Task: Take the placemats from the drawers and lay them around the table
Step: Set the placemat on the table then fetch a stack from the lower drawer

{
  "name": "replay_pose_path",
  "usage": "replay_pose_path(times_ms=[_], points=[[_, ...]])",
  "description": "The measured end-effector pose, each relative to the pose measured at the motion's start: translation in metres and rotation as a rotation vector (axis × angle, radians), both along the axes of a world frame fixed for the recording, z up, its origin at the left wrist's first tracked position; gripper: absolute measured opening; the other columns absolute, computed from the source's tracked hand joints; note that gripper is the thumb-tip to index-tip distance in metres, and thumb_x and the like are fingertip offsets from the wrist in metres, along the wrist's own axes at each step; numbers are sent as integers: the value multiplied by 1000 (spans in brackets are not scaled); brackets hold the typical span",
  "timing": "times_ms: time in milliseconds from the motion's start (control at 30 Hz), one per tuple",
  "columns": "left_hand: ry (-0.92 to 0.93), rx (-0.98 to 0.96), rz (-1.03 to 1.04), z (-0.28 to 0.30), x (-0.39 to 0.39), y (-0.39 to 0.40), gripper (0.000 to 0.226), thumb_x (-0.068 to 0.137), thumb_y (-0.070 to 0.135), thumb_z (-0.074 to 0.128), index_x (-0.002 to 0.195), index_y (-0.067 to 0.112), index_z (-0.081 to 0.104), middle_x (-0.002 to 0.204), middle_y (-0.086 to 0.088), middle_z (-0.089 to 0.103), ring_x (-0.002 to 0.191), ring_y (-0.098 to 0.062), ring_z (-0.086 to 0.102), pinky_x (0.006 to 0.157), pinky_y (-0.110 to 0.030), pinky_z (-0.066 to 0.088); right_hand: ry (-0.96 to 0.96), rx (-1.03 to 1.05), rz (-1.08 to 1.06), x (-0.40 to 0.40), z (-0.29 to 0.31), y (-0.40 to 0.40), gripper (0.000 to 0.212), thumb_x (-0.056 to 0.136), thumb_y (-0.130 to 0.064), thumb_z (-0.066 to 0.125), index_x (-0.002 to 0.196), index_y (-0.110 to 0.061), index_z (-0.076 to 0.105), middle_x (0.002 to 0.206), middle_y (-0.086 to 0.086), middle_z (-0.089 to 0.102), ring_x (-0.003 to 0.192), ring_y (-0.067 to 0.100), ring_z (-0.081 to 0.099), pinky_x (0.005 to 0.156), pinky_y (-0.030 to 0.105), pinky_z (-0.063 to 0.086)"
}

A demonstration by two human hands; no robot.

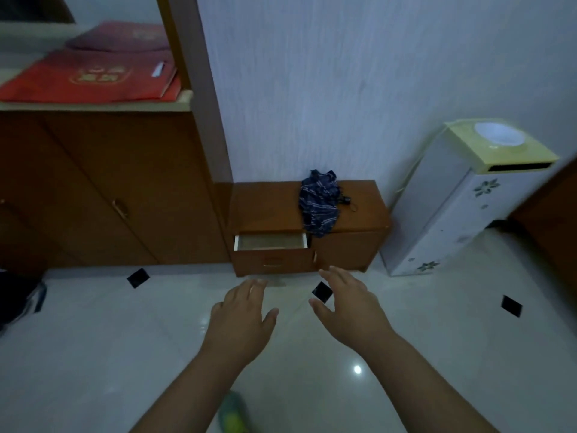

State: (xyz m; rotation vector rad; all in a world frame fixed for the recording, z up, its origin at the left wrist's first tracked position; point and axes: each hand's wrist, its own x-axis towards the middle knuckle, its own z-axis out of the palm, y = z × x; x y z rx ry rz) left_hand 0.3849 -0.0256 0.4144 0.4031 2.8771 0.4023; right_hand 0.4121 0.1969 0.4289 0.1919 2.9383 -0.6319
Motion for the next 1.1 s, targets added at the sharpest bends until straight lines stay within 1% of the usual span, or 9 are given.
replay_pose_path(times_ms=[167, 333, 433, 533, 633, 700, 867, 967, 1100], points=[[15, 0, -25, -52, -91, 4, 64, 100, 57, 41, 156, 29, 30, 162, 6, 31, 146, -17, 33, 111, -42, 35, -17, -12, -6, -89, -66, -8, 68, 92, -63, 49, 152, -32, 36, 161, -7, 30, 143, 16, 35, 112, 40, 38], [22, -15, -25, -126, -176, 16, 63, 100, 56, 40, 156, 31, 28, 163, 7, 29, 146, -16, 32, 112, -41, 33, -17, -26, 6, -182, -147, -3, 69, 90, -63, 49, 151, -31, 37, 157, -7, 36, 140, 16, 39, 108, 42, 41], [52, -22, -8, -177, -214, 26, 61, 99, 54, 43, 155, 31, 32, 160, 8, 33, 142, -15, 36, 108, -40, 35, 9, -18, 40, -228, -197, 5, 65, 90, -61, 51, 147, -32, 41, 152, -8, 41, 134, 20, 44, 104, 41, 43], [79, -25, 8, -232, -237, 37, 60, 98, 52, 47, 152, 30, 35, 155, 8, 38, 139, -15, 40, 103, -40, 39, 9, 25, 70, -262, -250, 13, 63, 89, -65, 50, 142, -31, 43, 147, -9, 44, 128, 22, 49, 99, 42, 44], [101, -7, 44, -291, -254, 42, 57, 98, 53, 46, 149, 29, 39, 149, 8, 45, 133, -16, 46, 99, -39, 42, 40, 52, 97, -281, -310, 20, 64, 88, -69, 47, 140, -30, 46, 142, -8, 49, 123, 21, 52, 94, 43, 47], [106, -14, 49, -335, -261, 42, 56, 98, 55, 43, 148, 30, 38, 147, 9, 45, 130, -15, 47, 100, -39, 42, 48, 63, 103, -286, -356, 25, 66, 89, -70, 45, 142, -31, 45, 142, -8, 50, 123, 19, 53, 95, 43, 46], [124, -19, 24, -452, -266, 41, 52, 99, 55, 41, 146, 32, 39, 148, 10, 45, 133, -14, 46, 102, -37, 40, 77, 53, 108, -287, -472, 26, 66, 89, -71, 44, 140, -30, 49, 139, -9, 54, 121, 15, 56, 95, 41, 48], [125, -30, 2, -520, -274, 39, 54, 100, 55, 40, 148, 32, 37, 151, 11, 42, 137, -13, 43, 107, -36, 37, 106, 73, 126, -291, -534, 25, 64, 90, -72, 41, 138, -31, 51, 137, -11, 56, 120, 12, 56, 97, 39, 47], [147, -50, -54, -600, -290, 37, 57, 99, 55, 42, 150, 30, 35, 153, 10, 42, 137, -14, 43, 107, -38, 38, 126, 124, 179, -306, -606, 25, 70, 90, -75, 38, 144, -32, 44, 144, -10, 52, 127, 14, 52, 101, 39, 44]])
